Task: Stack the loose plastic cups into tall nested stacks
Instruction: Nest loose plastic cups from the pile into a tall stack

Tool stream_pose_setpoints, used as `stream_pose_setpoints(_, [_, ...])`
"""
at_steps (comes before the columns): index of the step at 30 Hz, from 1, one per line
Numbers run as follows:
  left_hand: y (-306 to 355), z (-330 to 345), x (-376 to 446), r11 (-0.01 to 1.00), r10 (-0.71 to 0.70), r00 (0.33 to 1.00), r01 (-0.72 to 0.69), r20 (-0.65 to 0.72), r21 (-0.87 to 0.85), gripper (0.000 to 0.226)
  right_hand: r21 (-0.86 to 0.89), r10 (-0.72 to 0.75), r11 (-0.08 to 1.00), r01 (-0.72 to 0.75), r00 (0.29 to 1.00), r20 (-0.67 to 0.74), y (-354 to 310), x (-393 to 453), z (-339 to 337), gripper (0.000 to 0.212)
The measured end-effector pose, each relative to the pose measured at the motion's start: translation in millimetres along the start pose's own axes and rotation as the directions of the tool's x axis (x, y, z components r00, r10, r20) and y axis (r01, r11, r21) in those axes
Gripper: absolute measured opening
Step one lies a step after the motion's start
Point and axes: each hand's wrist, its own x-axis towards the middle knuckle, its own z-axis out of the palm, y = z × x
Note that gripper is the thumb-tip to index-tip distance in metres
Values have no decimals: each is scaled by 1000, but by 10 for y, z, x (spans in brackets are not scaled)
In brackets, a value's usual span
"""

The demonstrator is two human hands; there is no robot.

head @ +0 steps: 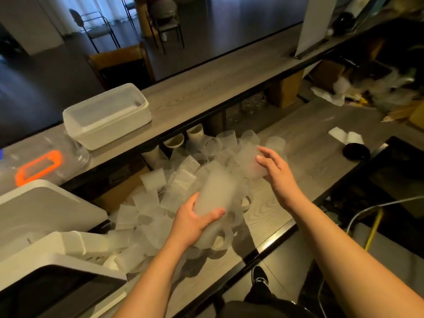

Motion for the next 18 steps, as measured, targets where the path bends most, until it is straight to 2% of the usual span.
stream_pose_setpoints(2, [32,-7,-69,997,30,999,-30,13,71,73,-37,-33,999,36,997,70,-113,-71,58,58])
stream_pose_setpoints(4, [79,-7,-134,991,56,998,-58,23,123,75,-112,-57,991,71,991,123,-164,-140,113,63])
stream_pose_setpoints(9, [91,-32,-218,985,81,996,-85,33,149,76,-206,-92,971,124,983,157,-142,-257,158,73])
stream_pose_setpoints(14, [75,-60,-274,978,93,995,-98,37,186,72,-249,-68,961,117,978,198,-83,-293,179,45])
stream_pose_setpoints(18, [120,-33,-273,986,84,996,-83,2,145,75,-305,-2,946,108,945,327,-30,-373,295,63])
